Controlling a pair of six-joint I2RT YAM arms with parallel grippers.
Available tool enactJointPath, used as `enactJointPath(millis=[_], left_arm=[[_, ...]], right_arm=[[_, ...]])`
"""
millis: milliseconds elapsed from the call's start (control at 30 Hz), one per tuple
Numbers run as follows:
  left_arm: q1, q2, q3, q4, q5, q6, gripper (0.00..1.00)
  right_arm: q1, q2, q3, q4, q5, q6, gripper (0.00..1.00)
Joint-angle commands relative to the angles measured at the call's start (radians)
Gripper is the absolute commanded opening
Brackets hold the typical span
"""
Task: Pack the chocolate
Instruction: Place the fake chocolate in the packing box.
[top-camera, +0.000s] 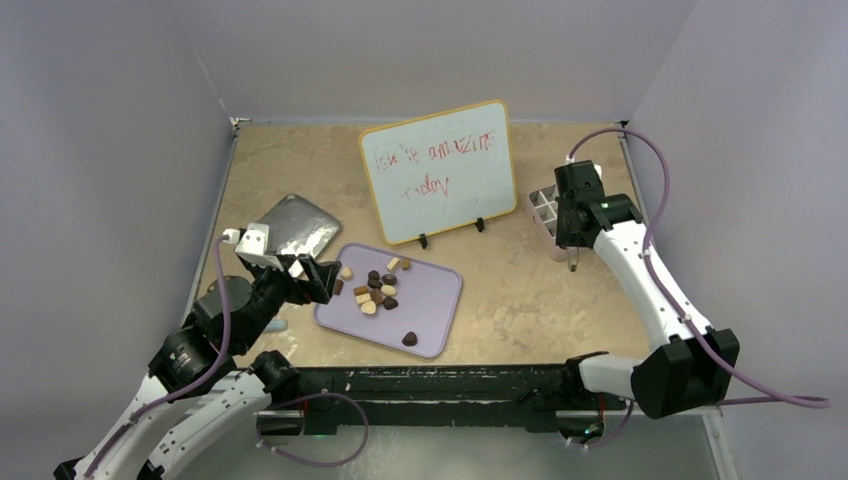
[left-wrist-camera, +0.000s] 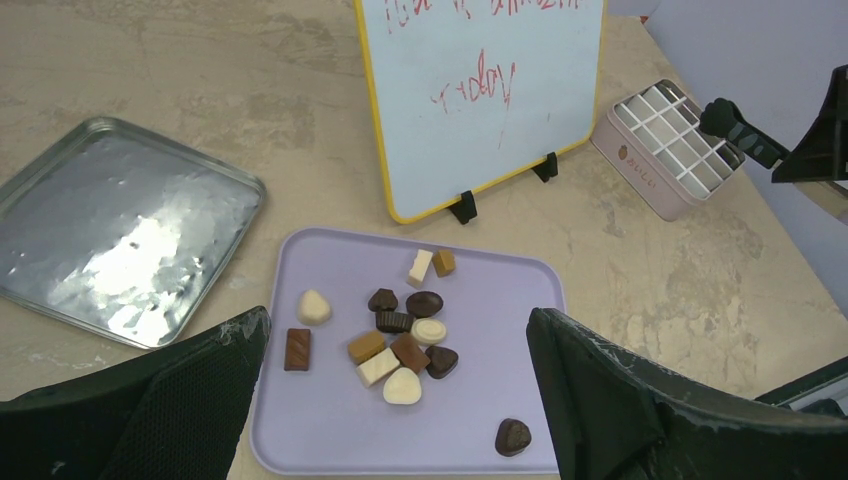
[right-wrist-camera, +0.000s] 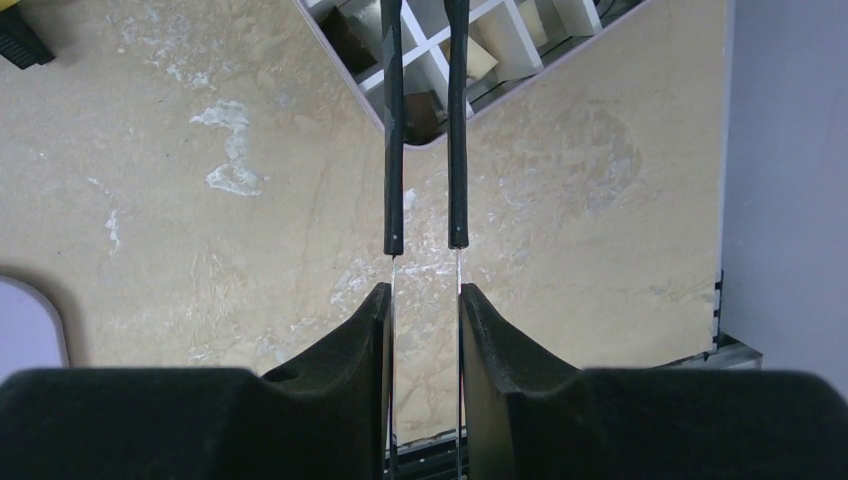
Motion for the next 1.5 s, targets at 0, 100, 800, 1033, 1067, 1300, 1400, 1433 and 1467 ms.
enactJointPath(millis=[0, 100, 800, 1033, 1067, 1300, 1400, 1433, 1467], left_arm=[[0.0, 0.017, 0.007, 0.021, 0.003, -0.009, 0.99], [-0.001, 0.019, 0.007, 0.02, 0.004, -0.008, 0.99], [0.0, 0.017, 0.007, 0.023, 0.007, -0.007, 0.99], [-0.001, 0.011, 0.006, 0.022, 0.006, -0.009, 0.99], [0.0, 0.012, 0.007, 0.022, 0.006, -0.009, 0.99], [0.0, 0.013, 0.007, 0.02, 0.005, -0.009, 0.99], [0.0, 0.015, 0.006, 0.022, 0.004, -0.009, 0.99], [0.0, 0.016, 0.007, 0.022, 0.004, -0.008, 0.99], [0.0, 0.017, 0.006, 0.022, 0.004, -0.007, 0.99]], right_arm=[[-0.041, 0.022, -0.008, 0.062, -0.067, -0.01, 0.2], [-0.054, 0.035, -0.015, 0.067, -0.064, -0.001, 0.21], [-0.068, 0.078, -0.045, 0.063, 0.015, 0.031, 0.4], [-0.068, 0.037, -0.041, 0.052, -0.019, 0.025, 0.38], [-0.068, 0.031, -0.038, 0.049, -0.02, 0.025, 0.38], [-0.065, -0.036, -0.035, 0.06, -0.127, -0.037, 0.36], [-0.059, -0.069, -0.033, 0.052, -0.178, -0.052, 0.35], [-0.056, -0.081, -0.033, 0.052, -0.194, -0.056, 0.35], [-0.053, -0.092, -0.033, 0.053, -0.215, -0.064, 0.35]])
